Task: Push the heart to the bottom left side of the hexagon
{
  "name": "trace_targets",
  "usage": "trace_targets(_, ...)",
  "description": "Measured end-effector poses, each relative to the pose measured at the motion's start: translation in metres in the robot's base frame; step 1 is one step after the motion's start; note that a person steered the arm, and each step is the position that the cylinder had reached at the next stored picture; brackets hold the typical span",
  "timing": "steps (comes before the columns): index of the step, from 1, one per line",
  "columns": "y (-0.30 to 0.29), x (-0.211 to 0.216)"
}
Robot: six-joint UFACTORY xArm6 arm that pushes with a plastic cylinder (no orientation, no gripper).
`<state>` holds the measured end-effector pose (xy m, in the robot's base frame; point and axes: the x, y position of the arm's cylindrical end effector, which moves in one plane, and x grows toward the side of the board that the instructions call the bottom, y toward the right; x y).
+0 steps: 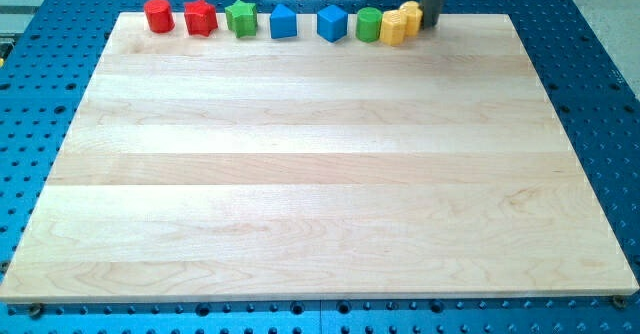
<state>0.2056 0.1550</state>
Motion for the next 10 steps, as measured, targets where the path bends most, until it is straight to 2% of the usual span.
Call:
trace_targets(1,-0.013,0.005)
trace_targets(2,-0.008,-0.011)
trace_targets(3,-0.038,-0.007)
trace_targets(6,-0.12,0.082)
trace_targets(7,-0.12,0.049)
trace_targets(8,-0.148,0.076)
trace_targets(10,-0.17,0.203)
